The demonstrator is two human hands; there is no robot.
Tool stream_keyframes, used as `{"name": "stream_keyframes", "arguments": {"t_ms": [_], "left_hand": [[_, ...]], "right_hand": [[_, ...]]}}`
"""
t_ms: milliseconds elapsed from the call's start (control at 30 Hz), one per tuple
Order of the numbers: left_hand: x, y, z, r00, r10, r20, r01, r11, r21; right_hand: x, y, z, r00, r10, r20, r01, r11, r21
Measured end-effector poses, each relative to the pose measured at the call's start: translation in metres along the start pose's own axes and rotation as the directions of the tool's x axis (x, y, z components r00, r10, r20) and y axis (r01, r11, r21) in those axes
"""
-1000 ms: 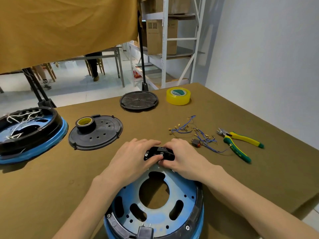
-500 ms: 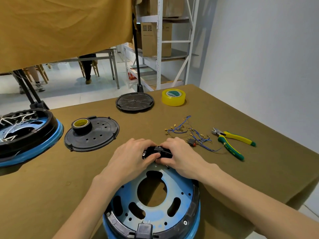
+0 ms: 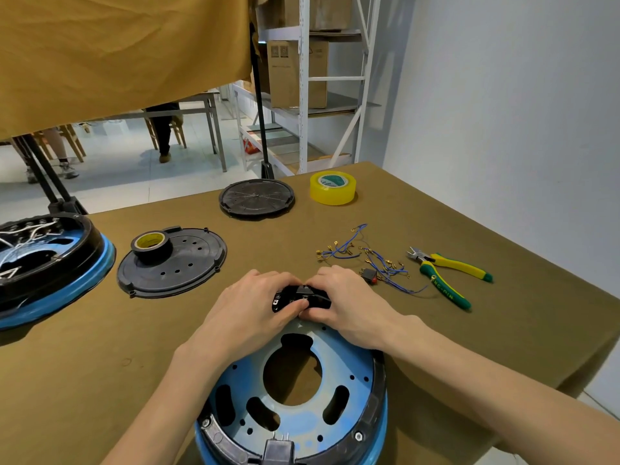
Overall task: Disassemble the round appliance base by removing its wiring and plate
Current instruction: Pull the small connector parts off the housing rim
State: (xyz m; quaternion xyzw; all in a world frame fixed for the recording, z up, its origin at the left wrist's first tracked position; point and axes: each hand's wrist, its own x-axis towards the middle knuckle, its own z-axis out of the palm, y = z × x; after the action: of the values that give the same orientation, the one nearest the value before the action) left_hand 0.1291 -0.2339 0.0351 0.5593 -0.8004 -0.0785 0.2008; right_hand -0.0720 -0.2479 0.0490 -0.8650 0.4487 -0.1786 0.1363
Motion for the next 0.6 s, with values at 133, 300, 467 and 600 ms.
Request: {"name": "stream_keyframes", "arguments": {"t_ms": [133,300,467,600], "left_hand": [[0.0,0.002,-0.001,1.0,-0.008,-0.004,0.008,1.0,0.006],[-0.001,0.004,-0.003,1.0,-0.014,-0.009,0.015,0.999,0.032],[0.0,0.002,-0.002,1.0,-0.019,0.003,0.019,1.0,0.009],[0.0,0.001,-0.002,1.0,-0.006,0.016,0.007,1.0,-0.01]], "right_hand": [[0.003,-0.002,-0.003,0.998,0.037,0.051,-0.038,0.999,0.018],[0.007,0.0,-0.008,0.996,0.054,0.069,-0.06,0.995,0.083],[0.002,0.0,0.001,0.999,0.039,-0.015,-0.038,0.998,0.052],[0.001,0.001,0.002,1.0,-0.003,-0.026,0.004,1.0,0.031]]}}
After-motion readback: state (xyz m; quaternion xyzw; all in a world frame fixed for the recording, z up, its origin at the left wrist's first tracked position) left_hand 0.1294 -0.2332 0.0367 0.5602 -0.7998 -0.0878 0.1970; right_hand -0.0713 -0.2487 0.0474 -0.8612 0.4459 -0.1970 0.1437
